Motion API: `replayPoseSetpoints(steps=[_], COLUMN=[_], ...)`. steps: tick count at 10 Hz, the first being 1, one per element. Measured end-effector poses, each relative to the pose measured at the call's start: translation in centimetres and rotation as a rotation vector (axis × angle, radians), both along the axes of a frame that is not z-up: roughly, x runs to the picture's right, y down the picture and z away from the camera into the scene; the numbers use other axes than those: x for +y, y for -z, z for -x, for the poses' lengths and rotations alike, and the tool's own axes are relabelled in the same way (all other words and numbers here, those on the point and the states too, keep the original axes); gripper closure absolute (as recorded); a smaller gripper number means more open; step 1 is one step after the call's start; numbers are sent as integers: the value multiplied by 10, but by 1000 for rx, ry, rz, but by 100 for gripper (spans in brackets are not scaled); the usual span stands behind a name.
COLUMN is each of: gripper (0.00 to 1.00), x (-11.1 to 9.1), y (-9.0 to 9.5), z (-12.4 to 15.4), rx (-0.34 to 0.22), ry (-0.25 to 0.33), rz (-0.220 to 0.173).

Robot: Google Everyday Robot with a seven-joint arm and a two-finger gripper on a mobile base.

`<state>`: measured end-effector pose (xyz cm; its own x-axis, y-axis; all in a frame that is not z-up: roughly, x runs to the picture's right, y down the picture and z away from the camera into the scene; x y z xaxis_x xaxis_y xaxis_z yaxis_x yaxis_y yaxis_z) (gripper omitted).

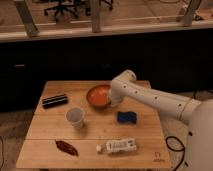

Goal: Drag the ceramic bowl in a circle

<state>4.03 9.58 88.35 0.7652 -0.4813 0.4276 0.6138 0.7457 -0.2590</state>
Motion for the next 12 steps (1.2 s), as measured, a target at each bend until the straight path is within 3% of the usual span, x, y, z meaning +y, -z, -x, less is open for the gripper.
replayPoseSetpoints(steps=[1,4,5,6,8,10,12], gripper=[99,79,78,81,99,100,100], x=[-1,-6,-5,-4,-5,-5,-3], y=[-3,-6,-7,-5,-5,-4,-2], z=[3,7,7,8,-8,-21,-18], rx=[-2,-2,-5,-7,-4,2,-6], ry=[12,21,28,32,33,29,35], rz=[-1,-1,-3,-7,-12,-15,-15])
